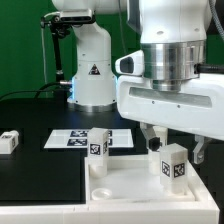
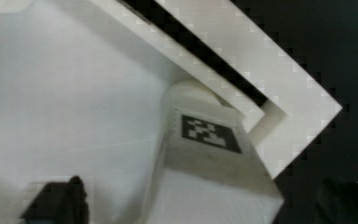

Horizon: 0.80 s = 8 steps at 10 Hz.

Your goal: Assemble square table

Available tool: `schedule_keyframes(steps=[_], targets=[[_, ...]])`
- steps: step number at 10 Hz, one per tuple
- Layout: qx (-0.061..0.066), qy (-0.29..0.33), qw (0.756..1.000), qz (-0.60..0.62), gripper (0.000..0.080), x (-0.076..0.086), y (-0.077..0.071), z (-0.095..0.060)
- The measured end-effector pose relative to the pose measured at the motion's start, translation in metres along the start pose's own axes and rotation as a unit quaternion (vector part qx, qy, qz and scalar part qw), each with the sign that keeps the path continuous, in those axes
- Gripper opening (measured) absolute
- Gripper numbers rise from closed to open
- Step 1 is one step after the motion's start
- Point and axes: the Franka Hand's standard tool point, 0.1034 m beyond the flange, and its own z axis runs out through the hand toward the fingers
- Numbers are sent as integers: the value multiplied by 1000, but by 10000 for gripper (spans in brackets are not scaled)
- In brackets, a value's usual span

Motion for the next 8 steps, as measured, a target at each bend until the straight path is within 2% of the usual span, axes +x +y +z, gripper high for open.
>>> schedule_keyframes(steps=[3, 6, 8], targets=[[-3, 3, 984, -176, 649, -1, -1, 0], [-9, 11, 950, -313, 649, -7, -8, 0], [-14, 12, 912, -409, 649, -4, -6, -1]])
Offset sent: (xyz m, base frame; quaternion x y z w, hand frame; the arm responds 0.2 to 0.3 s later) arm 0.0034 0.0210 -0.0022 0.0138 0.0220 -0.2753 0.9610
